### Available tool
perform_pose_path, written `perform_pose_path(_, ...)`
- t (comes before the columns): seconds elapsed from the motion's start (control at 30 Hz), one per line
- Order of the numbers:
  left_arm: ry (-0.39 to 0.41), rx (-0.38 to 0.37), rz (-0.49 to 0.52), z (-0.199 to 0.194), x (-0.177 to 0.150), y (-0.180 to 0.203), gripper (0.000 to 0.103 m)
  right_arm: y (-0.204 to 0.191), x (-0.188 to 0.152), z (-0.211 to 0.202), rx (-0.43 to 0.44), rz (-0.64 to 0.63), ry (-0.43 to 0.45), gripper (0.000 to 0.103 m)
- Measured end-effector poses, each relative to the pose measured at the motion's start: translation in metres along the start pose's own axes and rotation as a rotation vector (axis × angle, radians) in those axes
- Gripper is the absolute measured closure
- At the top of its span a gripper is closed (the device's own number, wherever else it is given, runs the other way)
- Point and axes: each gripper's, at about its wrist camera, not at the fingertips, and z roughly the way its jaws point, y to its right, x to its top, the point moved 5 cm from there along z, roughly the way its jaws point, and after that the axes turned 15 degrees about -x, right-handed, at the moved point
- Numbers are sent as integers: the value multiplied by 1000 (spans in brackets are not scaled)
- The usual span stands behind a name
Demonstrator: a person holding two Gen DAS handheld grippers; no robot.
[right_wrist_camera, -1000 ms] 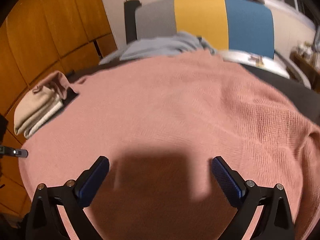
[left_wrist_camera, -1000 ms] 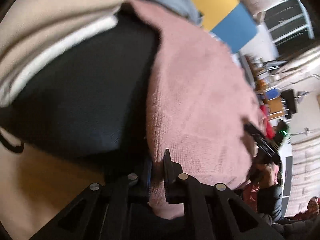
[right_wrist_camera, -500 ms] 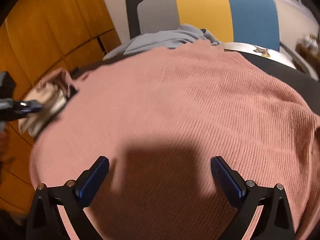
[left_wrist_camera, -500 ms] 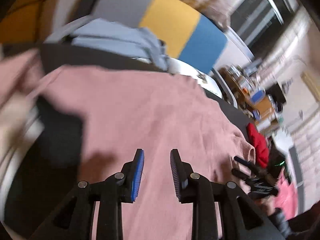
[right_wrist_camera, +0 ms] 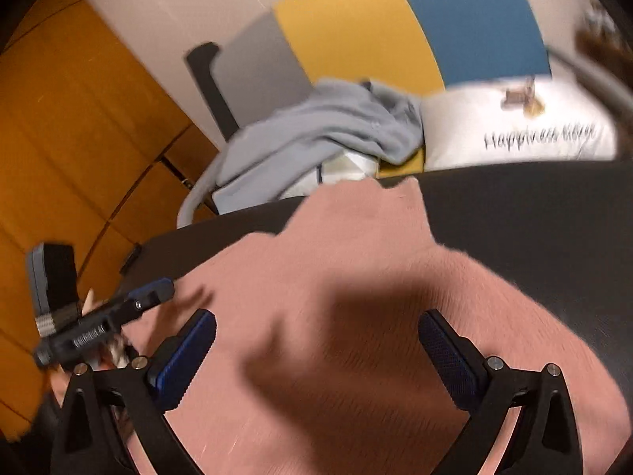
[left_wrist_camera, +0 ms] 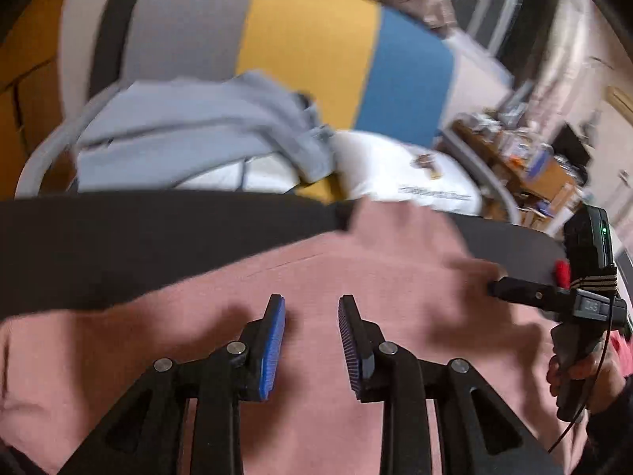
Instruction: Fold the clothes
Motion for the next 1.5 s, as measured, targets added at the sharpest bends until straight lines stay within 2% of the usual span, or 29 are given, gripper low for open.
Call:
perform_pose_path(0.03, 19, 4, -25, 4, -6, -10, 76, 3, 5, 14, -11, -2, -19, 0)
perform_pose_path(0.1, 57, 1, -73, 11, -15, -28, 78, 4, 12, 29, -70, -57, 26, 0)
perform_pose_path(0.27, 108, -51, -144, 4, -21, -38, 79, -12, 27, 61, -261, -251, 90, 0)
perform_pose_path(0.37, 121, -59, -163, 2, -24, -42, 80, -17, 30, 69, -328, -315, 98, 0)
perform_pose_path(0.5, 109, -8, -144, 7, -22, -41, 82, -13, 27, 67, -350, -323, 117, 0)
perform_pose_path(0.6, 84, 60, -87, 11, -22, -33, 82, -14, 26, 62, -355, -303, 80, 0)
perform_pose_path(0.7, 60, 81, -71, 11, -22, -30, 83, -22, 14, 26, -255, -234, 108, 0)
perform_pose_path(0.83, 37, 91, -67, -6, -23, -19, 77, -16, -36, -54, -145, -172, 161, 0)
perform_pose_path(0.93, 65, -4, -24, -33, -34, 15, 74, 17, -93, -116, -155, -150, 160, 0)
perform_pose_path(1.03, 46, -96, 43, -52, -63, 61, 73, 72, -156, -176, -220, -78, 138, 0)
perform_pose_path(1.17, -25, -197, 51, -56, -115, 105, 71, 142, -239, -235, -453, 40, 61, 0)
perform_pose_path(1.3, -100, -233, 46, -49, -162, 135, 71, 170, -292, -262, -565, 85, 37, 0)
perform_pose_path(1.4, -144, -251, 11, -45, -185, 144, 71, 169, -306, -260, -614, 58, 44, 0)
perform_pose_path(1.5, -139, -238, -1, -48, -196, 145, 70, 167, -310, -239, -641, 4, 12, 0)
